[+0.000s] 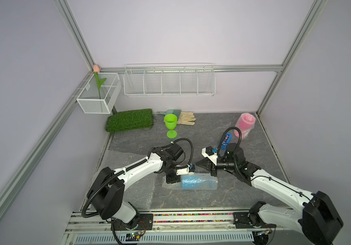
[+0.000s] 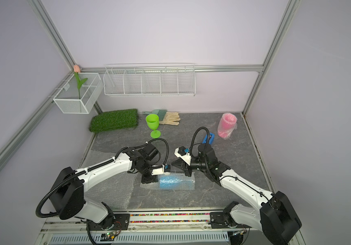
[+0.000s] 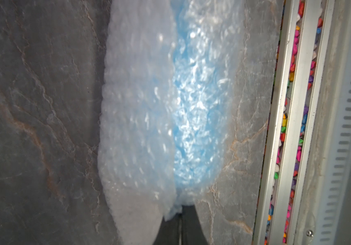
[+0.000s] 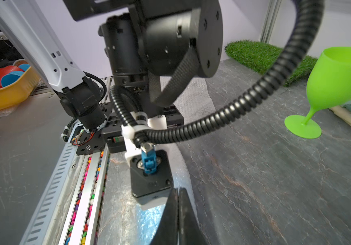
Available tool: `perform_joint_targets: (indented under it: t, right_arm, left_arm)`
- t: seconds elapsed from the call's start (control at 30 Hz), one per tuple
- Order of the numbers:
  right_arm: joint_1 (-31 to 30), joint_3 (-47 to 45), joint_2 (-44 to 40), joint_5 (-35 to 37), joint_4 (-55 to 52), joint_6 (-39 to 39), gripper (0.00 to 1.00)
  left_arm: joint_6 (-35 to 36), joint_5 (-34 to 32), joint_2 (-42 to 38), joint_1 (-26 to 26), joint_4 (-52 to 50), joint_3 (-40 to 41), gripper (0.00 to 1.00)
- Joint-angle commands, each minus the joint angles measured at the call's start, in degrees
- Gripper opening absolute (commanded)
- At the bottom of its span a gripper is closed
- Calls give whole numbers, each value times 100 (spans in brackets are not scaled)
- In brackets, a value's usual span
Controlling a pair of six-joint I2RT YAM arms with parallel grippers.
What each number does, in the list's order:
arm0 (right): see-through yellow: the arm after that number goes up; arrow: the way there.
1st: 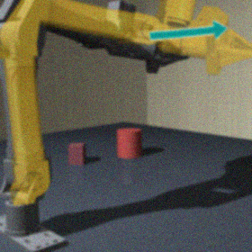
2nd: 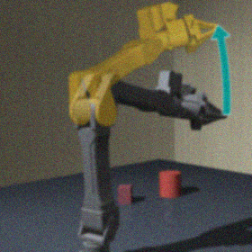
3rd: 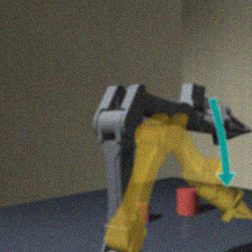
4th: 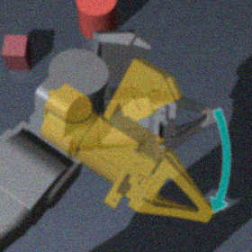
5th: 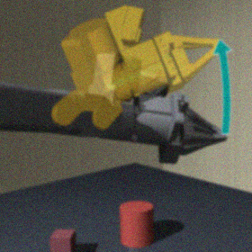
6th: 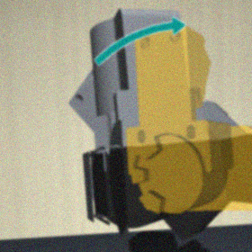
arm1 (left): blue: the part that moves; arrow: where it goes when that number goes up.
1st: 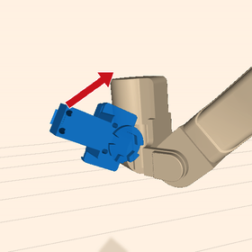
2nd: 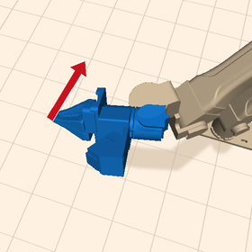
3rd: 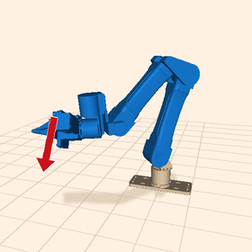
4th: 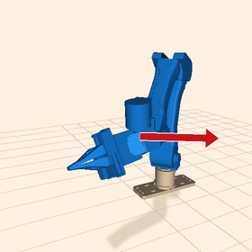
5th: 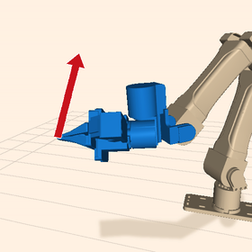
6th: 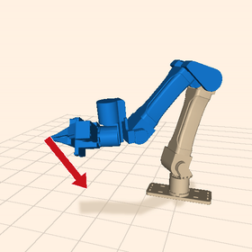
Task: Wrap wine glasses in bubble wrap
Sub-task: Stick the tape on the bubble wrap.
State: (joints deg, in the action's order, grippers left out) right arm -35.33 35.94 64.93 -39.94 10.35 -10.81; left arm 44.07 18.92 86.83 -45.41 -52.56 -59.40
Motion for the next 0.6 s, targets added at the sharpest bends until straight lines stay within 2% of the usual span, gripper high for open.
perform_joint_targets:
  t: [0.0,0.1,0.17,0.23,0.47,0.57]
  right_arm:
    - [22,-106,-220,9,-193,-132,7]
    - [34,-173,-189,708,-177,-137,7]
    - [36,-168,-126,935,-166,-185,7]
    - [35,-167,-94,745,-96,-218,7]
    - [-28,-242,-204,-584,83,61,7]
    - [-230,-343,-585,-723,-175,64,7]
  left_arm:
    - [153,86,-63,-29,-83,7,0]
    - [153,102,-78,-30,-79,7,0]
    - [154,99,-86,-30,-82,2,0]
    - [154,101,-100,-30,-84,5,0]
    - [145,77,-105,-30,-88,16,0]
    - [150,69,-112,-30,-86,16,0]
